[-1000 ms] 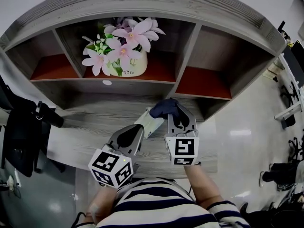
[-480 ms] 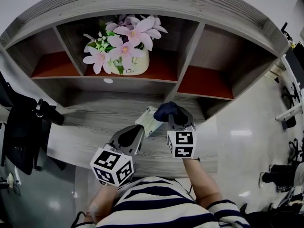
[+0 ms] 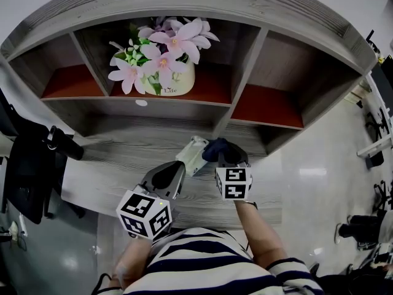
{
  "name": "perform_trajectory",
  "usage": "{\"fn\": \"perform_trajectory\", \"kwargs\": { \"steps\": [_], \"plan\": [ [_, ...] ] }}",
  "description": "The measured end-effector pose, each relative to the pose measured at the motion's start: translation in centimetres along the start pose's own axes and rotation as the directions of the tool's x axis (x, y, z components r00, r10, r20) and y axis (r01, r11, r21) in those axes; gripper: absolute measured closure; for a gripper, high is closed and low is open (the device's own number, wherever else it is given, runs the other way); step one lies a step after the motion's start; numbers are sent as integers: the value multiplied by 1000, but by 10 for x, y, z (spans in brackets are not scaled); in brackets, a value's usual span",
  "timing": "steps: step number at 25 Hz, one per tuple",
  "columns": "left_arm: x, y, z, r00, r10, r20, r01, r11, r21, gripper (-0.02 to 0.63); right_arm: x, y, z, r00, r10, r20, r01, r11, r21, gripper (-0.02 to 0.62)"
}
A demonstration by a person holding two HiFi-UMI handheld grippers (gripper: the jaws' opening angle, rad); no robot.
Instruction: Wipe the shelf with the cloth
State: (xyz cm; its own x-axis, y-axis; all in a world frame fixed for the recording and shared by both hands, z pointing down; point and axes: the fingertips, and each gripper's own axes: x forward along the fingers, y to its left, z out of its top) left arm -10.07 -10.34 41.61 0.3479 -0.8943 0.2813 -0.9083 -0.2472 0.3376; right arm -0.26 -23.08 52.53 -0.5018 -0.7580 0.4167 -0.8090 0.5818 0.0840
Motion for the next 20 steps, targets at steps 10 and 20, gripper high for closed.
{"fn": "perform_trajectory", "kwargs": {
  "steps": [10,20],
  "plan": [
    [0,-3,-2,1000,-7,-3,7,1000,7,584,8,1,-23,999,17,-47,-16,999,34,541],
    [3,-14,3,999,-47,10,46,999,23,584,-33,-2,19,996,77,38,-79,996,38,541]
  ]
}}
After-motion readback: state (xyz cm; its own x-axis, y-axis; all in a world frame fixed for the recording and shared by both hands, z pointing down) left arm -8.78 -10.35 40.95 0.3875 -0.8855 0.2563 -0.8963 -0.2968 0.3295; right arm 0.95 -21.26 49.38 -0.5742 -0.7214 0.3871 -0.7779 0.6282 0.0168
